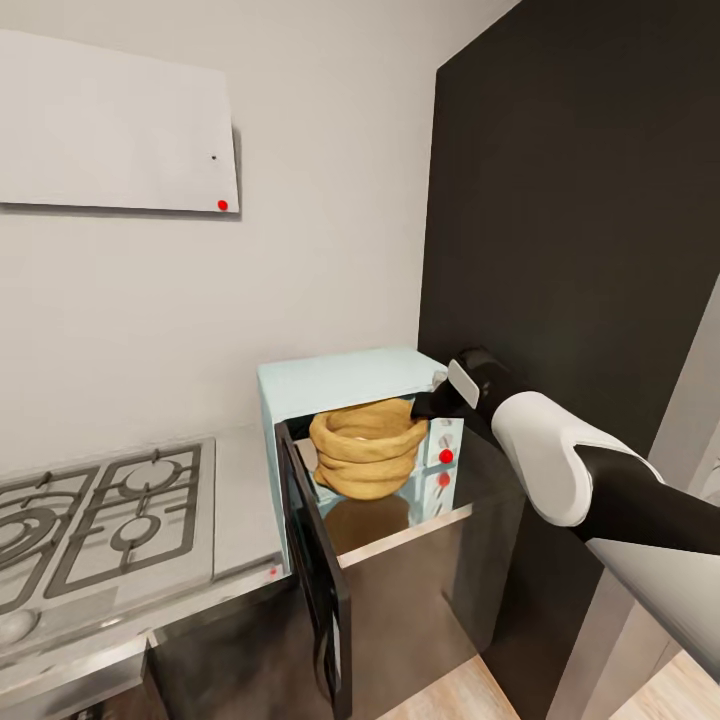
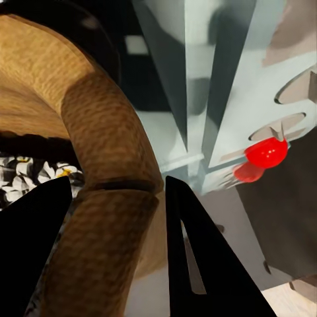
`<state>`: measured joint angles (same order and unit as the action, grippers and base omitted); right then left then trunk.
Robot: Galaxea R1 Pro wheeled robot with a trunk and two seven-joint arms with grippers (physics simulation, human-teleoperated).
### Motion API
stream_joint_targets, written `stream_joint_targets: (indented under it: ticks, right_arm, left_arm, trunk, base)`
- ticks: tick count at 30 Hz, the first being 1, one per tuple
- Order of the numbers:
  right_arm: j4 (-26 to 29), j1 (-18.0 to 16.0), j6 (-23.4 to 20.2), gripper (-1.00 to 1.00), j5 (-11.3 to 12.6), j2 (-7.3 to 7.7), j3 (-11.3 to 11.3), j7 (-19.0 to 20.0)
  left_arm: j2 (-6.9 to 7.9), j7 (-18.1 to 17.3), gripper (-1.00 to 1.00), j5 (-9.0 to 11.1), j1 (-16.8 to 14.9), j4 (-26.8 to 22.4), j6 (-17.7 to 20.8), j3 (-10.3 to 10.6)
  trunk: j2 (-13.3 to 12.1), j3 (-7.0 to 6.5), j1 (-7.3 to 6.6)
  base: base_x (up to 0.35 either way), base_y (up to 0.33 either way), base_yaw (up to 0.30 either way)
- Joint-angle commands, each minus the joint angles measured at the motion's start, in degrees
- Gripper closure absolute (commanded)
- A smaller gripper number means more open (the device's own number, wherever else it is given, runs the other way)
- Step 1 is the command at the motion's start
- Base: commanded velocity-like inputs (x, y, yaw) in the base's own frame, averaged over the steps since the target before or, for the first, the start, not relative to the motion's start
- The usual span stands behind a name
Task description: In the kitchen, take the popcorn bag from the countertop, put it into the microwave, and heat it until the popcorn is cooked so the cooked popcorn ends up inside the bag.
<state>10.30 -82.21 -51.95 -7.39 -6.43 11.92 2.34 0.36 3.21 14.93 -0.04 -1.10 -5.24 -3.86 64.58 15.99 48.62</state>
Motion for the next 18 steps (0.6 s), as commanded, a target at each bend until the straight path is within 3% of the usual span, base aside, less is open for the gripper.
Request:
stream_joint_targets:
  ticks: [1,4,8,18]
  right_arm:
    - [1.09,-0.06,-0.26,1.00,-0.37,-0.01,1.09,0.18]
    - [0.67,-0.06,0.06,1.00,-0.22,-0.05,1.07,0.01]
    - [-3.31,-0.06,3.64,1.00,-0.34,0.02,1.05,-0.13]
    - [-3.62,-0.06,3.88,1.00,-0.83,0.05,1.00,-0.17]
  left_arm:
    - [-0.01,0.05,-1.00,0.00,0.02,-0.04,-0.11,-0.36]
    - [-0.01,0.05,-1.00,0.00,0.00,-0.04,-0.12,-0.36]
    - [-0.01,0.05,-1.00,0.01,0.00,-0.04,-0.09,-0.36]
    - [-0.01,0.05,-1.00,0.00,-0.01,-0.04,-0.04,-0.36]
  trunk:
    - [0.05,0.06,0.00]
    - [0.05,0.06,0.00]
    - [0.05,0.06,0.00]
    - [0.05,0.06,0.00]
  base:
    - [0.000,0.000,0.000]
    - [0.000,0.000,0.000]
    - [0.000,0.000,0.000]
    - [0.062,0.000,0.000]
